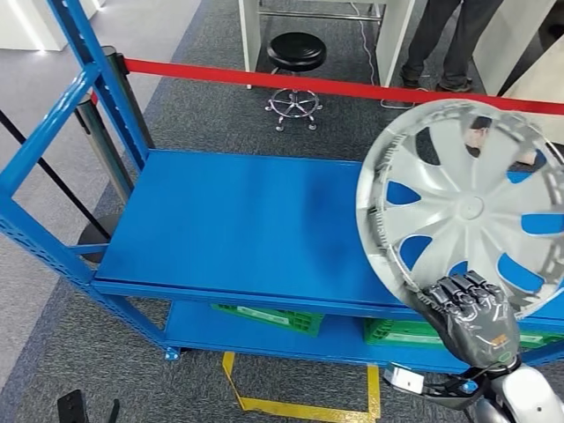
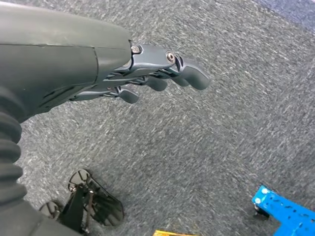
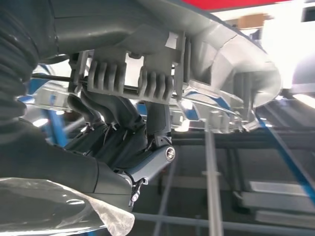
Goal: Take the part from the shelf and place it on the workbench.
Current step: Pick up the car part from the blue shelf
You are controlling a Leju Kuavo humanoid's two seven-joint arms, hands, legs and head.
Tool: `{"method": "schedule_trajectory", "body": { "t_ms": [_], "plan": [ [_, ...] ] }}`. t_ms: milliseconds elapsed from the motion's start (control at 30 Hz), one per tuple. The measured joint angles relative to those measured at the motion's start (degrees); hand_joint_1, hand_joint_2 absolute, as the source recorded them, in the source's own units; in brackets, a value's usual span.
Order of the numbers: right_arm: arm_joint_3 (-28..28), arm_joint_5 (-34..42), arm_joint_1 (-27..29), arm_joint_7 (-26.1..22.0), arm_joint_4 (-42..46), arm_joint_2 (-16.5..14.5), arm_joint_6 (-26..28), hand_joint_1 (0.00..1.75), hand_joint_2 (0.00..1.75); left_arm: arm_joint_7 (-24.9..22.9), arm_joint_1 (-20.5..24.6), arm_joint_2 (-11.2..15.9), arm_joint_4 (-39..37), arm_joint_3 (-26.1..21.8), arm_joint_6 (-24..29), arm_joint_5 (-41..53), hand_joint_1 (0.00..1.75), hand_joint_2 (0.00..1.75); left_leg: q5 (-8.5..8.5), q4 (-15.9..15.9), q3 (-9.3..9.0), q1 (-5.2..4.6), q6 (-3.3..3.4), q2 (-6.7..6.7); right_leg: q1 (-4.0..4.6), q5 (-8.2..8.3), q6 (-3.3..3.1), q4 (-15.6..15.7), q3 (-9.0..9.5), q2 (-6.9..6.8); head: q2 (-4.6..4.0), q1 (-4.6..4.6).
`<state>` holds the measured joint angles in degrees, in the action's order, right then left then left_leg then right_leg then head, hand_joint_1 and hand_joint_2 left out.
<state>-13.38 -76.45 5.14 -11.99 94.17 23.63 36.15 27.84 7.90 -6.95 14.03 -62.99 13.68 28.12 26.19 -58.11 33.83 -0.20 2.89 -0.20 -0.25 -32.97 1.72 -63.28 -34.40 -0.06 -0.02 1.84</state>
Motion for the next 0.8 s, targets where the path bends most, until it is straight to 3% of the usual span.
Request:
{"method": "schedule_trajectory", "body": {
  "t_ms": [67, 100, 133, 167, 200, 267, 333, 400, 467, 533, 600, 633, 667, 733, 800],
  "plan": [
    [-0.96, 1.46, -0.38, -0.57, 0.05, 0.41, -0.46, 1.75, 1.75, -0.62, 0.01, -0.1, 0.0, 0.0, -0.56, 0.02, 0.0, 1.75, -0.11, -0.03, 0.08, 0.04, 0.11, 0.03, -0.27, -3.28, 0.56, -7.11, -3.16, 0.0, 0.0, -0.04],
    [-1.39, 1.96, -0.47, -0.84, 0.07, 0.6, -0.73, 1.75, 1.75, -0.82, -0.01, -0.18, 0.0, 0.0, -0.79, 0.05, 0.0, 1.75, -0.11, -0.09, 0.11, 0.08, 0.1, 0.03, -0.44, -3.89, 0.83, -9.53, -4.23, -0.01, 0.0, -0.03],
    [-1.79, 2.31, -0.51, -1.07, 0.1, 0.79, -0.98, 1.75, 1.75, -1.0, -0.01, -0.25, 0.0, 0.0, -0.97, 0.09, 0.0, 1.75, -0.11, -0.18, 0.14, 0.16, 0.09, 0.02, -0.61, -3.37, 1.09, -9.98, -4.38, -0.02, 0.0, -0.03],
    [-2.2, 2.56, -0.55, -1.23, 0.2, 1.0, -1.19, 1.75, 1.75, -1.18, 0.0, -0.32, 0.0, 0.0, -1.11, 0.14, 0.0, 1.75, -0.09, -0.32, 0.16, 0.28, 0.04, 0.01, -0.82, -1.82, 1.32, -8.13, -3.4, -0.03, 0.0, -0.03],
    [-2.56, 2.72, -0.64, -1.32, 0.32, 1.2, -1.31, 1.75, 1.75, -1.28, 0.02, -0.38, 0.0, 0.0, -1.23, 0.18, 0.0, 1.75, -0.05, -0.52, 0.21, 0.43, -0.09, -0.03, -1.06, 0.28, 1.56, -4.62, -1.61, -0.05, 0.0, -0.04],
    [-3.19, 2.93, -0.94, -1.34, 0.61, 1.5, -1.41, 1.75, 1.75, -1.31, 0.07, -0.38, 0.0, 0.0, -1.4, 0.22, 0.0, 1.75, 0.02, -1.17, 0.6, 0.44, -0.69, -0.17, -1.28, 2.76, 1.81, 2.07, 1.8, 0.07, 0.0, -0.11],
    [-3.63, 3.05, -1.18, -1.31, 0.84, 1.66, -1.43, 1.75, 1.75, -1.43, 0.06, -0.32, 0.0, 0.0, -1.57, 0.32, 0.0, 1.75, -0.29, -1.64, 1.28, 0.24, -1.5, -0.28, -1.17, 3.1, 1.32, 4.06, 2.59, 0.27, 0.01, -0.13],
    [-4.01, 3.28, -1.25, -1.29, 0.98, 1.73, -1.44, 1.75, 1.75, -1.81, 0.0, -0.29, 0.0, 0.0, -1.73, 0.48, 0.0, 1.75, -0.66, -1.76, 1.78, 0.26, -2.17, -0.3, -1.16, 3.72, 0.29, 3.94, 2.07, 0.28, 0.01, -0.11],
    [-4.38, 3.62, -1.35, -1.29, 1.02, 1.73, -1.46, 1.75, 1.75, -2.14, -0.01, -0.36, 0.0, 0.02, -1.8, 0.57, 0.0, 1.75, 1.35, -3.51, 2.55, 0.39, -2.76, -0.21, -1.26, 4.45, -0.78, 4.08, 1.48, 0.07, 0.0, 0.01],
    [-4.68, 4.45, -1.47, -1.42, 1.04, 1.73, -1.64, 1.75, 1.75, -2.26, 0.03, -0.43, 0.0, 0.05, -1.85, 0.64, 0.0, 1.75, 6.13, -9.35, 4.27, 0.52, -3.21, -0.12, -1.19, 5.22, -1.52, 4.14, 0.61, -0.14, 0.0, 0.21],
    [-4.88, 5.43, -1.48, -1.71, 1.04, 1.74, -1.88, 1.75, 1.75, -2.44, 0.06, -0.42, 0.0, 0.1, -1.84, 0.85, 0.0, 1.75, 9.94, -15.74, 5.53, 0.58, -3.35, -0.1, -0.96, 6.01, -1.75, 4.11, -0.42, -0.22, 0.0, 0.25],
    [-4.96, 5.71, -1.42, -1.84, 1.04, 1.75, -1.95, 1.75, 1.75, -2.52, 0.07, -0.43, 0.0, 0.11, -1.83, 0.99, 0.0, 1.75, 10.39, -16.66, 5.05, 0.57, -3.26, -0.1, -0.83, 6.45, -1.76, 4.1, -0.99, -0.22, 0.0, 0.24],
    [-5.01, 5.85, -1.35, -1.93, 1.05, 1.8, -1.96, 1.75, 1.75, -2.6, 0.1, -0.44, 0.0, 0.13, -1.8, 1.1, 0.0, 1.75, 9.84, -15.34, 3.51, 0.54, -3.05, -0.1, -0.71, 6.91, -1.75, 4.09, -1.56, -0.2, 0.0, 0.25],
    [-5.05, 5.97, -1.24, -2.02, 1.11, 1.93, -1.96, 1.75, 1.75, -2.64, 0.24, -0.46, 0.0, 0.15, -1.76, 1.21, 0.0, 1.75, 7.53, -9.2, -0.99, 0.44, -2.43, -0.11, -0.52, 7.69, -1.67, 4.1, -2.42, -0.12, 0.0, 0.25],
    [-5.07, 6.03, -1.17, -2.05, 1.24, 2.08, -1.96, 1.75, 1.75, -2.64, 0.56, -0.42, 0.0, 0.17, -1.74, 1.21, 0.0, 1.75, 6.34, -2.72, -5.09, 0.17, -1.73, -0.09, -0.4, 8.3, -1.41, 4.09, -2.79, -0.12, 0.01, 0.21]
  ]
}}
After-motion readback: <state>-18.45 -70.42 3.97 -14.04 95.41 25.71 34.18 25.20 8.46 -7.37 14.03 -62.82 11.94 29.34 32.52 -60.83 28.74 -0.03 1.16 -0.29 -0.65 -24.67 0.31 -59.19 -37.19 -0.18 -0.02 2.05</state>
